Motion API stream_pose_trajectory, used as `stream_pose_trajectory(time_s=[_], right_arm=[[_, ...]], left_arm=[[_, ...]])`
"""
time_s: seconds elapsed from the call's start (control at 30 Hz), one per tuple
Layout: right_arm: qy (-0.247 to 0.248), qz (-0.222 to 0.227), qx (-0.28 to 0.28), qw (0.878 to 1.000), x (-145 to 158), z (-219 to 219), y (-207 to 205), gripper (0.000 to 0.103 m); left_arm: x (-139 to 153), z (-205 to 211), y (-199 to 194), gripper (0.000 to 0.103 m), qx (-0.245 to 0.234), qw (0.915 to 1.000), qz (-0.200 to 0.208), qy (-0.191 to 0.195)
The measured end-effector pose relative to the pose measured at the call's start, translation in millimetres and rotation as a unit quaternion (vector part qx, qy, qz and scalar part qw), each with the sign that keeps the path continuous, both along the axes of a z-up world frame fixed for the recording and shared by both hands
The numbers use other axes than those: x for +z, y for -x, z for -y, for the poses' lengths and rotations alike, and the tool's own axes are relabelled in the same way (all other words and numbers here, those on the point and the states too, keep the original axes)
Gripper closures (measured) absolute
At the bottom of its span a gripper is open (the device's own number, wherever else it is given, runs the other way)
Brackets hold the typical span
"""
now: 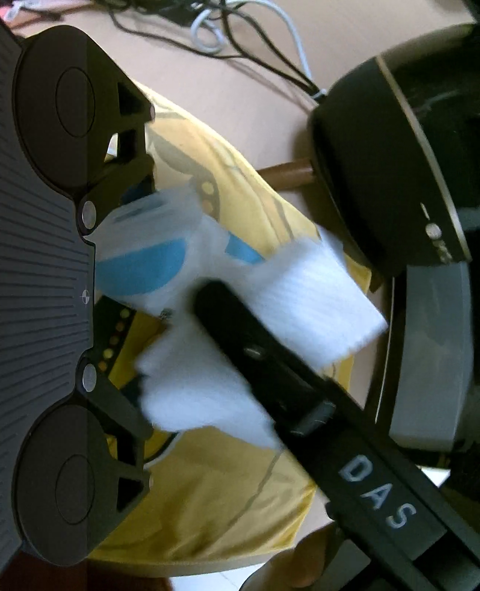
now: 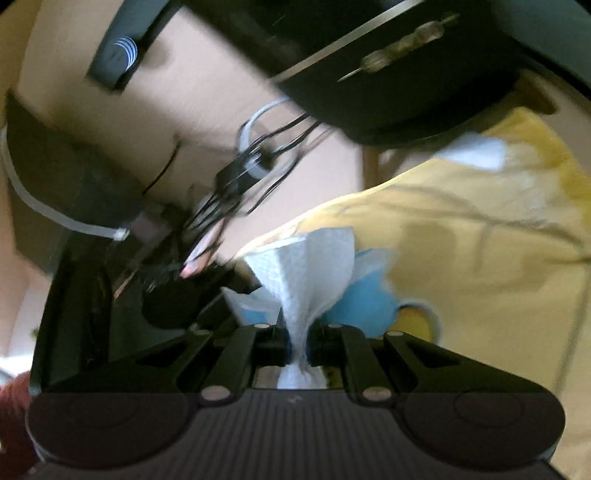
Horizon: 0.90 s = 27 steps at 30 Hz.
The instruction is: Organize soft objects
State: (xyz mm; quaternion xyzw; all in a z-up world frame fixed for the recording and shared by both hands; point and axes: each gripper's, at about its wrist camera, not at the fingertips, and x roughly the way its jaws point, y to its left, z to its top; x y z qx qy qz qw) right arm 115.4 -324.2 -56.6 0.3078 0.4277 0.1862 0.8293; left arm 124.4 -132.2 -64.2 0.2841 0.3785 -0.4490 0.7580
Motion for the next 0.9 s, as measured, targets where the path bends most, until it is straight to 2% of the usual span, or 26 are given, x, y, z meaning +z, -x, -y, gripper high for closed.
stream_pose_trajectory(time_s=[0.03, 0.13, 0.2, 0.27, 0.33, 0.37, 0.4, 0.43, 0.5, 0.67, 0.77, 0.8, 0.83, 0.87, 0.9], right_arm=[[0.020, 0.005, -0.014, 1.000, 3, 4, 2, 0.095], [0.083, 0.004, -0.050, 0.995, 5, 15, 4, 0.091], [0.093, -0.001, -0.067, 0.993, 4, 23, 6, 0.091], [0.086, -0.008, -0.078, 0.993, 2, 31, 8, 0.091], [0.096, -0.007, -0.080, 0.992, 3, 30, 9, 0.090], [0.099, -0.007, -0.080, 0.992, 3, 28, 10, 0.089], [0.101, -0.008, -0.076, 0.992, 3, 24, 10, 0.089], [0.102, -0.009, -0.071, 0.992, 2, 21, 10, 0.089], [0.104, -0.010, -0.058, 0.993, 1, 11, 8, 0.089], [0.125, 0.009, -0.018, 0.992, 0, -27, 5, 0.089], [0.116, 0.008, -0.007, 0.993, 1, -42, 10, 0.089], [0.113, 0.006, -0.005, 0.994, 1, -46, 13, 0.089], [0.112, 0.001, -0.005, 0.994, 3, -50, 17, 0.089], [0.111, -0.005, -0.005, 0.994, 4, -53, 21, 0.089], [0.107, -0.014, -0.005, 0.994, 5, -56, 26, 0.087]], left_arm=[[0, -1, -6, 0.031, 0.011, 0.9998, -0.016, 0.006], [-1, -6, -24, 0.032, 0.055, 0.9962, -0.062, 0.027], [1, -12, -35, 0.037, 0.091, 0.9899, -0.098, 0.048], [5, -22, -45, 0.039, 0.142, 0.9731, -0.160, 0.085], [10, -33, -50, 0.037, 0.191, 0.9461, -0.228, 0.127], [11, -37, -49, 0.036, 0.209, 0.9376, -0.244, 0.134], [14, -41, -46, 0.028, 0.224, 0.9313, -0.251, 0.140], [18, -44, -41, 0.018, 0.234, 0.9319, -0.239, 0.140], [29, -50, -28, 0.009, 0.249, 0.9362, -0.203, 0.141], [61, -83, 12, 0.003, 0.258, 0.9435, -0.120, 0.170], [67, -114, 29, 0.002, 0.287, 0.9404, -0.089, 0.159], [65, -126, 29, 0.001, 0.306, 0.9355, -0.086, 0.153], [62, -140, 28, 0.001, 0.337, 0.9256, -0.092, 0.146], [57, -155, 24, 0.001, 0.377, 0.9089, -0.109, 0.142], [52, -171, 18, 0.001, 0.420, 0.8857, -0.136, 0.145]])
